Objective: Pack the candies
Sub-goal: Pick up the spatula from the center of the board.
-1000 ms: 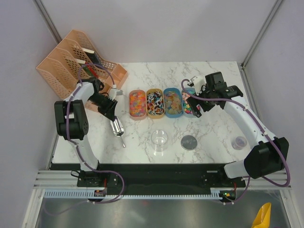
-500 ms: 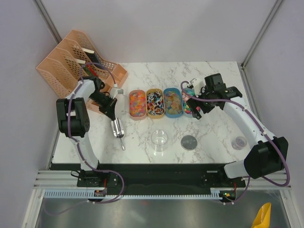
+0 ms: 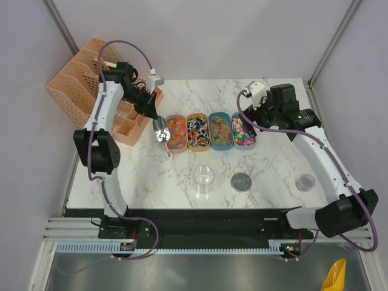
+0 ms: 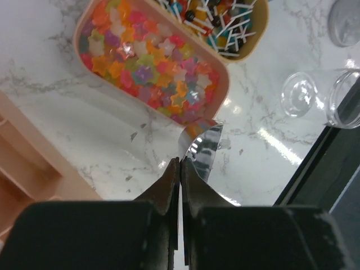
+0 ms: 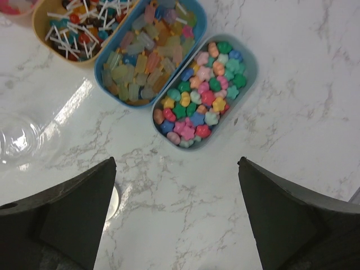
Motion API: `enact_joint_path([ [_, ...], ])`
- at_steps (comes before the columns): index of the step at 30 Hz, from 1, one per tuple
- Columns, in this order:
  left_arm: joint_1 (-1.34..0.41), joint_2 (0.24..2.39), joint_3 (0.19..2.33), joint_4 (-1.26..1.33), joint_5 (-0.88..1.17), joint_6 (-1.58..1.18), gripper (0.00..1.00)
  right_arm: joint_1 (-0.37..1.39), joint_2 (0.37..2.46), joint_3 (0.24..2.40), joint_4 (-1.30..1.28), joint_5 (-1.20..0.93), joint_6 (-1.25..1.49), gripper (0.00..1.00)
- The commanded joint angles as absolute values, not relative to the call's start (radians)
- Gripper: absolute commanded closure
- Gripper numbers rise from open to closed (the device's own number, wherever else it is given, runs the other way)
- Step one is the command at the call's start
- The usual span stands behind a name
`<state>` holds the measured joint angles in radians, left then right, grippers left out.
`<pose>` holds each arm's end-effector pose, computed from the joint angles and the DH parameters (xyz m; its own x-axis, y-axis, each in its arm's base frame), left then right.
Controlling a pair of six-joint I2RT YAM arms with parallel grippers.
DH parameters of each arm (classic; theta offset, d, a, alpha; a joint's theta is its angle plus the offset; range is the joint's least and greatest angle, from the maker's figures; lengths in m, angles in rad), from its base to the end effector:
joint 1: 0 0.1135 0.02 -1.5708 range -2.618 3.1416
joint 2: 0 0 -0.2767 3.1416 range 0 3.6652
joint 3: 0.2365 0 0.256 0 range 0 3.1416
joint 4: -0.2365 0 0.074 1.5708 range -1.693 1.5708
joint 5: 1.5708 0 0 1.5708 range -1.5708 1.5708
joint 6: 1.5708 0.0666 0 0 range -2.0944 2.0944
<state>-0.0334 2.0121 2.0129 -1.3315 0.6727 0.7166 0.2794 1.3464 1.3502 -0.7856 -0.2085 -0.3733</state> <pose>0.4154 -0.0554 0.3014 -0.6176 0.5347 -0.5768 0.7690 0.5644 -0.3002 0.2902 0.0976 0.3461 -0.4807 -0.5091 -0.7140 -0.6297 0.7671 -0.1230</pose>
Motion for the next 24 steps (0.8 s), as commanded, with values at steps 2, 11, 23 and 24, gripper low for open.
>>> enact_joint_path([
  [2,-0.098,2.074,2.210,-1.540,0.802,0.569,0.98,0.298,1.299,1.422,-0.660,-0.210,-0.328,0.02],
  [11,-0.104,2.166,2.433,-1.429,1.089,0.246,0.98,0.314,1.244,1.388,-0.638,-0.196,-0.328,0.02],
  [23,-0.083,2.186,2.382,-0.942,1.342,-0.347,0.98,0.477,1.210,1.437,-0.483,-0.156,-0.342,0.04],
  [24,-0.083,2.187,2.366,-0.922,1.350,-0.377,0.98,0.494,1.232,1.440,-0.485,-0.181,-0.339,0.05],
])
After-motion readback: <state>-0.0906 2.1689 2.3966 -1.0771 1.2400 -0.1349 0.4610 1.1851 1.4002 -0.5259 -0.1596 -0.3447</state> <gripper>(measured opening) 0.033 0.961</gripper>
